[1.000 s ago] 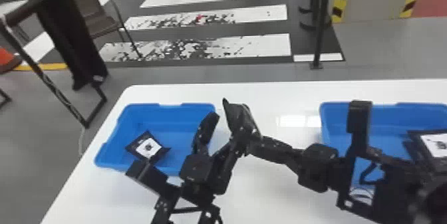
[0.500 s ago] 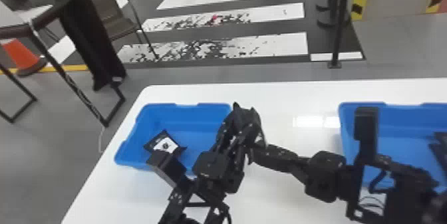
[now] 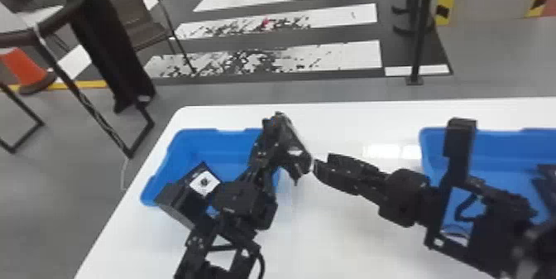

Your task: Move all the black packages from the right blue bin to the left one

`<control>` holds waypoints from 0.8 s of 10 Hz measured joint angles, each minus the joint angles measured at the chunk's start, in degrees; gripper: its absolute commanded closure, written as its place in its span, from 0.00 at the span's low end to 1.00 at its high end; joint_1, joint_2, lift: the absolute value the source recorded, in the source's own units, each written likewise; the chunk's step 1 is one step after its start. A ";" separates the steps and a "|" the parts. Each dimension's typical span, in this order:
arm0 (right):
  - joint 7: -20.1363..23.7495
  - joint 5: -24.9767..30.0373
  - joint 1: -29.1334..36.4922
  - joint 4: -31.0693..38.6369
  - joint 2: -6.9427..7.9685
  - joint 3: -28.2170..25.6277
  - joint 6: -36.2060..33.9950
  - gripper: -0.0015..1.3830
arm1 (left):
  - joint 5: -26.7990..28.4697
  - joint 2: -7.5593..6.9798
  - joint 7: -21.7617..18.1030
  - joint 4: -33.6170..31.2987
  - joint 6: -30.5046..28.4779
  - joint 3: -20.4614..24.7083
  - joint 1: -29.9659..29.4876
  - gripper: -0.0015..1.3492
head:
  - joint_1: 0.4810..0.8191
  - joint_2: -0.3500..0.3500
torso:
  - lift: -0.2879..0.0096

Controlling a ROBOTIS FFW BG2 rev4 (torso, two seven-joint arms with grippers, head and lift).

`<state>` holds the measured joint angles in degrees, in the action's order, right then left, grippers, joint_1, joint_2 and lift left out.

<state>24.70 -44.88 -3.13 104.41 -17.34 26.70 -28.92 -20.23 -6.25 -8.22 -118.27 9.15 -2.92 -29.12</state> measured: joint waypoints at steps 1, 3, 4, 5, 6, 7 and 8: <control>0.35 -0.72 0.37 -0.94 0.03 -0.33 0.63 0.06 | 3.84 0.66 1.91 0.61 0.76 4.05 0.27 0.90 | 0.63 1.00 | 0.45; 0.87 -1.71 2.48 -1.61 0.00 -3.01 0.92 0.13 | 12.36 1.34 4.45 8.10 3.58 11.31 4.18 0.78 | 0.63 1.00 | 0.45; 0.97 -1.15 3.27 -1.39 -0.01 -4.59 0.94 0.14 | 13.53 1.21 4.94 13.43 4.26 12.59 6.84 0.37 | 0.63 1.00 | 0.45; 0.97 1.93 3.82 -0.25 0.04 -6.89 0.79 0.14 | 12.59 1.10 5.04 17.44 6.22 12.50 8.45 0.08 | 0.63 1.00 | 0.45; 0.99 7.73 4.93 2.64 0.24 -10.52 -0.01 0.13 | 11.51 1.20 5.06 18.86 10.09 11.71 8.58 0.07 | 0.63 1.00 | 0.45; 0.16 14.04 7.04 7.21 0.83 -15.47 -3.18 0.13 | 9.49 1.34 4.98 19.14 14.88 9.85 7.83 0.09 | 0.63 0.97 | 0.45; -1.79 19.42 9.88 12.54 1.75 -21.08 -8.02 0.13 | 6.96 1.48 4.69 19.16 19.62 7.44 6.78 0.09 | 0.63 0.85 | 0.45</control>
<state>22.91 -25.46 6.76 116.95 -15.59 5.62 -36.94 -13.27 -4.77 -3.54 -99.11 28.78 4.52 -22.33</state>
